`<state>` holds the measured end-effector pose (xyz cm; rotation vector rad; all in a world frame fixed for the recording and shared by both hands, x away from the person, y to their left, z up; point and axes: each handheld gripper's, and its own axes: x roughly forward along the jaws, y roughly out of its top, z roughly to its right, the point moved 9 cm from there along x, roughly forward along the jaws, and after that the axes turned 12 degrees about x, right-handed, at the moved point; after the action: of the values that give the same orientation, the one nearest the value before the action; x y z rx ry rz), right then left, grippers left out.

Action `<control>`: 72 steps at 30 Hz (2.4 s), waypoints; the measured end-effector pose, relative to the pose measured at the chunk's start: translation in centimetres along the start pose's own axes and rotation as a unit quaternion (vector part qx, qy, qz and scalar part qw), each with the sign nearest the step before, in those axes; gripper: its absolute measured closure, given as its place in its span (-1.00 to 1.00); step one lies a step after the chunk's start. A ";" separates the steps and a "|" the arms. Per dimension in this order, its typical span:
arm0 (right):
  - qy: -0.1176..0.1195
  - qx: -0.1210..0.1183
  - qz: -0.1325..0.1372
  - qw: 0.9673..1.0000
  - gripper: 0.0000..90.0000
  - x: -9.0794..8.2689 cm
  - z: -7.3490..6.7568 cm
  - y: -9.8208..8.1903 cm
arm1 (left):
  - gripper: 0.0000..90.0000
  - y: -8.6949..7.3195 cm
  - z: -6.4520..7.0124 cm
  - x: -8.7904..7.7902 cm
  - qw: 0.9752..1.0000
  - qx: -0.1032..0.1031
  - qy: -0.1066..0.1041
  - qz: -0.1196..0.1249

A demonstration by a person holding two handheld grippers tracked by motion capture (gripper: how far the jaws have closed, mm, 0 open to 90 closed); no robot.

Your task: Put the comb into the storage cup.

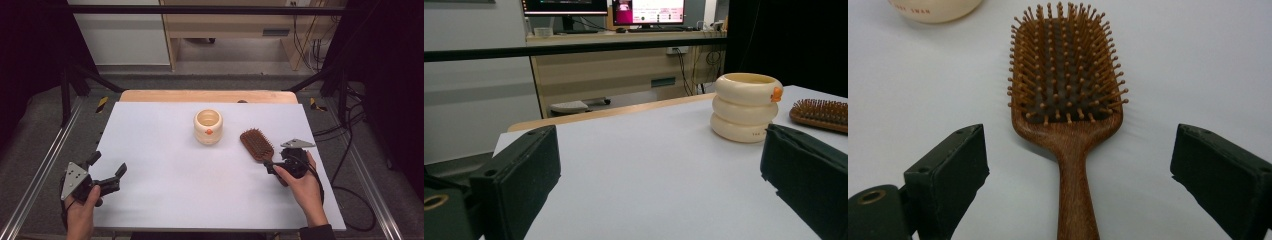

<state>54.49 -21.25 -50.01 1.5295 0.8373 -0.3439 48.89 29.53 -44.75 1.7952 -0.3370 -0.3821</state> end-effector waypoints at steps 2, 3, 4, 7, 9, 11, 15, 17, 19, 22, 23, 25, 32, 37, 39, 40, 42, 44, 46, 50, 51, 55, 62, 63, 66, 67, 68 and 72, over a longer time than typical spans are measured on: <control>-0.001 -0.002 -0.007 1.000 -0.81 0.1 0.2 -0.2 | -0.94 0.0 0.0 0.0 1.000 0.000 0.000 0.000; -0.002 -0.002 -0.010 1.000 -0.80 0.2 0.2 -0.3 | -0.94 0.0 0.0 0.0 1.000 0.001 0.000 0.000; -0.002 -0.004 -0.013 1.000 -0.79 0.3 0.3 -0.3 | -0.94 0.0 0.0 0.0 1.000 0.001 0.000 0.000; 0.000 -0.002 -0.022 1.000 -0.77 0.4 0.3 -0.5 | -0.94 0.0 0.0 0.0 1.000 0.000 0.000 0.000; 0.000 -0.002 -0.032 0.999 -0.77 0.6 0.4 -0.6 | -0.94 0.0 0.1 0.0 1.000 0.001 0.000 -0.001; -0.002 -0.005 -0.043 0.999 -0.74 0.9 0.5 -0.8 | -0.94 0.0 0.1 0.0 1.000 0.001 -0.001 -0.001; -0.002 -0.006 -0.063 0.998 -0.67 1.3 0.5 -1.1 | -0.94 -0.1 0.1 0.1 1.000 0.002 -0.001 -0.003; -0.001 -0.008 -0.071 0.997 -0.63 1.5 0.6 -1.1 | -0.94 -0.1 0.1 0.1 1.000 0.002 -0.001 -0.003; -0.003 -0.007 -0.080 0.997 -0.55 1.6 0.6 -1.2 | -0.94 -0.1 0.1 0.1 1.000 0.003 -0.001 -0.002; -0.005 -0.006 -0.089 0.996 -0.45 1.8 0.8 -1.2 | -0.94 -0.1 0.1 0.1 1.000 0.002 -0.001 -0.002; -0.005 -0.006 -0.091 0.996 -0.40 1.9 0.8 -1.3 | -0.94 -0.1 0.1 0.1 1.000 0.001 -0.002 -0.002; -0.003 -0.005 -0.097 0.995 -0.32 2.1 0.7 -1.3 | -0.94 -0.1 0.1 0.1 1.000 0.001 -0.002 -0.003; -0.002 -0.010 -0.110 0.994 -0.01 2.3 0.5 -1.5 | -0.94 -0.1 0.1 0.1 1.000 0.002 -0.002 -0.003; -0.003 -0.017 -0.116 0.993 0.08 2.5 0.4 -1.6 | -0.94 -0.1 0.1 0.1 1.000 0.002 -0.002 -0.002; -0.005 -0.018 -0.121 0.993 0.11 2.6 0.4 -1.8 | -0.94 -0.1 0.1 0.1 1.000 0.002 -0.002 -0.002; -0.006 -0.020 -0.120 0.993 0.13 2.6 0.4 -1.8 | -0.94 -0.1 0.1 0.1 1.000 0.002 -0.002 -0.002; -0.004 -0.021 -0.122 0.992 0.16 2.7 0.3 -1.9 | -0.94 -0.1 0.1 0.1 1.000 0.002 -0.002 -0.002; -0.005 -0.023 -0.123 0.992 0.20 2.7 0.3 -1.9 | -0.94 -0.1 0.1 0.1 1.000 0.002 -0.002 -0.002; -0.005 -0.023 -0.125 0.992 0.21 2.7 0.3 -1.9 | -0.94 -0.1 0.1 0.1 1.000 0.003 -0.003 -0.003; -0.006 -0.024 -0.128 0.991 0.25 2.8 0.4 -2.0 | -0.94 -0.1 0.1 0.1 1.000 0.003 -0.002 -0.002; -0.006 -0.023 -0.130 0.991 0.25 2.8 0.4 -2.1 | -0.94 -0.1 0.1 0.1 1.000 0.003 -0.002 -0.002; -0.006 -0.025 -0.133 0.991 0.28 3.0 0.3 -2.1 | -0.94 -0.1 0.2 0.1 1.000 0.003 -0.003 -0.002; -0.007 -0.025 -0.139 0.990 0.32 3.0 0.3 -2.2 | -0.94 -0.1 0.2 0.1 1.000 0.004 -0.002 -0.003; -0.007 -0.025 -0.140 0.990 0.33 3.0 0.3 -2.3 | -0.94 -0.1 0.2 0.1 1.000 0.004 -0.002 -0.003; -0.010 -0.027 -0.146 0.989 0.34 3.0 0.3 -2.2 | -0.94 -0.1 0.2 0.1 1.000 0.005 -0.002 -0.004; -0.011 -0.029 -0.148 0.989 0.35 3.1 0.3 -2.2 | -0.94 -0.1 0.2 0.1 1.000 0.005 -0.002 -0.004; -0.011 -0.027 -0.150 0.988 0.36 3.1 0.3 -2.2 | -0.94 -0.1 0.2 0.1 1.000 0.005 -0.002 -0.004; -0.017 -0.026 -0.155 0.987 0.41 3.1 0.3 -2.2 | -0.94 -0.1 0.2 0.1 1.000 0.004 -0.002 -0.004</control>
<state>55.24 -20.79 -53.71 1.3407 1.0511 -0.5697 48.94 29.37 -44.93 1.8042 -0.3333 -0.3907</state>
